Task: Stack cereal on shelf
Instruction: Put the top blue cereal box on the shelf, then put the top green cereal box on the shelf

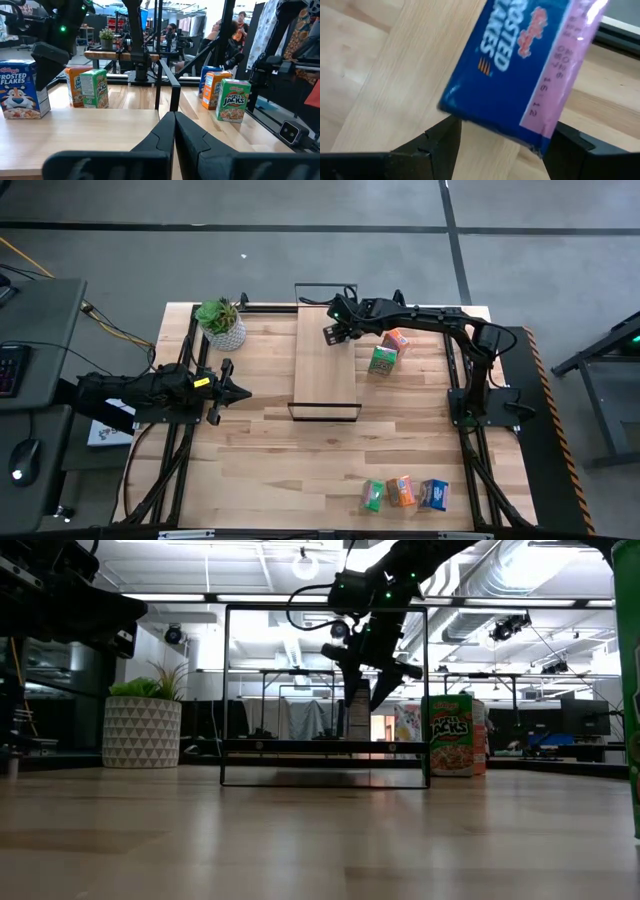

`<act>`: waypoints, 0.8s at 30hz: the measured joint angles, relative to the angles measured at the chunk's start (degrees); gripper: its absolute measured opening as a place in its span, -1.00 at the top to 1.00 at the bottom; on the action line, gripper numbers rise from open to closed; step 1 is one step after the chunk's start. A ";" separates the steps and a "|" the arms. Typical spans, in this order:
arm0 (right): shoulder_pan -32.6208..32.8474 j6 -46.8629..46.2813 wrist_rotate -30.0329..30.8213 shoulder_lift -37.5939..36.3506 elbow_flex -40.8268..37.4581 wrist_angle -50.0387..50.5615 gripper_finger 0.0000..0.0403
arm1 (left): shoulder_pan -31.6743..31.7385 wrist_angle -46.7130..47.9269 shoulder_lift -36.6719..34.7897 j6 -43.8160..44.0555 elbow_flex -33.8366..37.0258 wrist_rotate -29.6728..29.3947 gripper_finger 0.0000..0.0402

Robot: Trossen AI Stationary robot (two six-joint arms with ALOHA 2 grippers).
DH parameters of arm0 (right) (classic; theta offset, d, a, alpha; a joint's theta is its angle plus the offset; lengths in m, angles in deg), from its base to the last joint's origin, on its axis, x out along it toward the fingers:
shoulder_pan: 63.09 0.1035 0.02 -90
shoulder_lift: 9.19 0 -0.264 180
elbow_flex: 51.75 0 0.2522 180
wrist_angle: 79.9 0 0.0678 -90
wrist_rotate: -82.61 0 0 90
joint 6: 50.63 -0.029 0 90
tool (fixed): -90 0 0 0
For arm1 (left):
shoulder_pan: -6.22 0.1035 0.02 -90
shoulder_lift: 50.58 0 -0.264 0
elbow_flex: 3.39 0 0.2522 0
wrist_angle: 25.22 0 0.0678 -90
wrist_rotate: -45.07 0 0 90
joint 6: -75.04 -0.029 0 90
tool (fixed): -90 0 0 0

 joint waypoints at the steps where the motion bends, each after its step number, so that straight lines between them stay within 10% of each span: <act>1: 0.00 0.32 -0.33 0.00 0.00 0.10 -0.16 | 0.01 0.00 0.00 -0.02 0.00 0.00 0.98; 24: -0.67 12.95 -7.79 -0.04 0.03 11.05 -0.16 | 0.02 0.01 0.01 -0.02 -0.02 -0.01 0.98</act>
